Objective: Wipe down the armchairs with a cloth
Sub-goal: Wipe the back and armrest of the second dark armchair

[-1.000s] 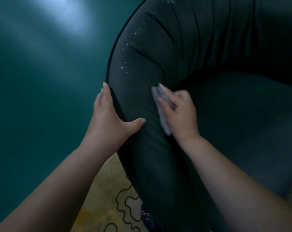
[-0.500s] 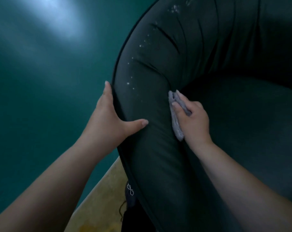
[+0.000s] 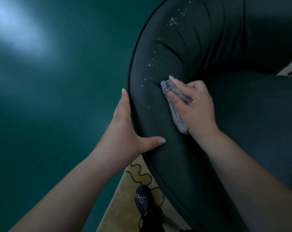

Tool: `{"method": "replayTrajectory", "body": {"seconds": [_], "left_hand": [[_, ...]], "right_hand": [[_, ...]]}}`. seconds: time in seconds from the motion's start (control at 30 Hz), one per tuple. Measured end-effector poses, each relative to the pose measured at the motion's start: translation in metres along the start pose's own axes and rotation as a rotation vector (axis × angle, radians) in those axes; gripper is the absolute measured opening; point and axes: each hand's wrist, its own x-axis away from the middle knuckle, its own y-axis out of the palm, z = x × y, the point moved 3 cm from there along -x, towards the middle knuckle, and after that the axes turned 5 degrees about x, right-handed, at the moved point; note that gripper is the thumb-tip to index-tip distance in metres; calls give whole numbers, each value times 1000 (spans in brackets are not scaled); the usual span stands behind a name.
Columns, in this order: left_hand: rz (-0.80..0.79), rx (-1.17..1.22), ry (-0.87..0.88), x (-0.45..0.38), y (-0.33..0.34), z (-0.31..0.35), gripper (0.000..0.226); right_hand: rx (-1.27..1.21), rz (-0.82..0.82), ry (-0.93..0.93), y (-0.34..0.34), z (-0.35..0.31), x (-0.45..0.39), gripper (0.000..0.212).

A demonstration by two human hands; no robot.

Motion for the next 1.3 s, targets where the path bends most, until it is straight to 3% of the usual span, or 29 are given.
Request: {"method": "replayTrajectory", "body": {"seconds": [0.1, 0.23, 0.33, 0.53, 0.63, 0.73, 0.97, 1.07, 1.17, 1.3], "left_hand": [[-37, -15, 46, -11, -9, 1, 142], [-74, -45, 102, -24, -15, 3, 136], [-102, -21, 60, -27, -17, -1, 148], [-89, -14, 52, -34, -26, -1, 141], [-96, -34, 73, -40, -27, 4, 140], [-92, -55, 82, -46, -26, 8, 140], [-94, -20, 29, -53, -27, 8, 144], [-99, -26, 46, -53, -27, 9, 141], [-101, -8, 71, -54, -27, 10, 134], [-115, 2, 20, -55, -30, 9, 142]], "right_hand": [[-36, 32, -62, 13, -29, -10, 42], [119, -68, -225, 37, -56, -14, 44], [105, -3, -190, 27, -33, -10, 42], [20, 143, 93, 2, 0, -11, 34], [8, 127, -42, 24, -38, -33, 39], [197, 45, -212, 44, -60, -44, 44], [146, 115, -13, 12, -16, -37, 40], [102, 63, -82, 29, -44, -45, 44], [231, -4, -229, 43, -57, -39, 45], [151, 74, -70, 20, -22, -31, 41]]}}
